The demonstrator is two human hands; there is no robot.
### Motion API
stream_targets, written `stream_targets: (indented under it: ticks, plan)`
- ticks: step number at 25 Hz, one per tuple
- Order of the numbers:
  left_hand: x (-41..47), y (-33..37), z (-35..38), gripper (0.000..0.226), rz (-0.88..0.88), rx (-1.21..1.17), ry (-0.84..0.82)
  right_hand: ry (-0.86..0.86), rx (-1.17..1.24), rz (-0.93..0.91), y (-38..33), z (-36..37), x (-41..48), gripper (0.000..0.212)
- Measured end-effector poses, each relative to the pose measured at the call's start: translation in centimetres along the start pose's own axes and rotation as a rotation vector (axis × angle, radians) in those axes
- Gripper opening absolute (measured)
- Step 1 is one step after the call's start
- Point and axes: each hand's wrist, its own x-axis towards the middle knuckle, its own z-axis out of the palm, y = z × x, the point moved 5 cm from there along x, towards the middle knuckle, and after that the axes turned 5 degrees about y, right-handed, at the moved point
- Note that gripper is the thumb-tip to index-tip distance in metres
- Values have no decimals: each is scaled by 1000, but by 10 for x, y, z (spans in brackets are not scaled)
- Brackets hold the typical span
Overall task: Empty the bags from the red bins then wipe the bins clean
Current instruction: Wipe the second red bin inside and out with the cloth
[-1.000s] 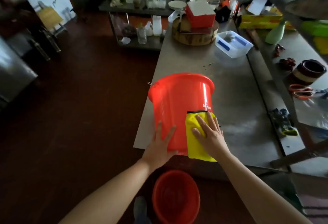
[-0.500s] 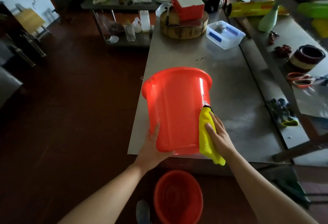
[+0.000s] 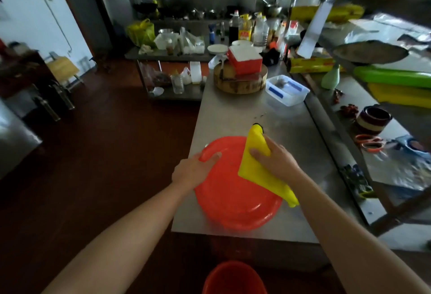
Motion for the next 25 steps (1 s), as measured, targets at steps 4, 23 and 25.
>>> stream_targets:
  ticks: [4,23,25]
  plan:
    - [23,-2,-5,108,-49,90,11,120,-370,-105,-27,39,-5,69]
    - [38,-80,35,71,531,228,106,-70,-532,-221,-114,162,75,66]
    - [28,-83,36,79,572,303,90,-76,-544,-205,-106,157,76,67]
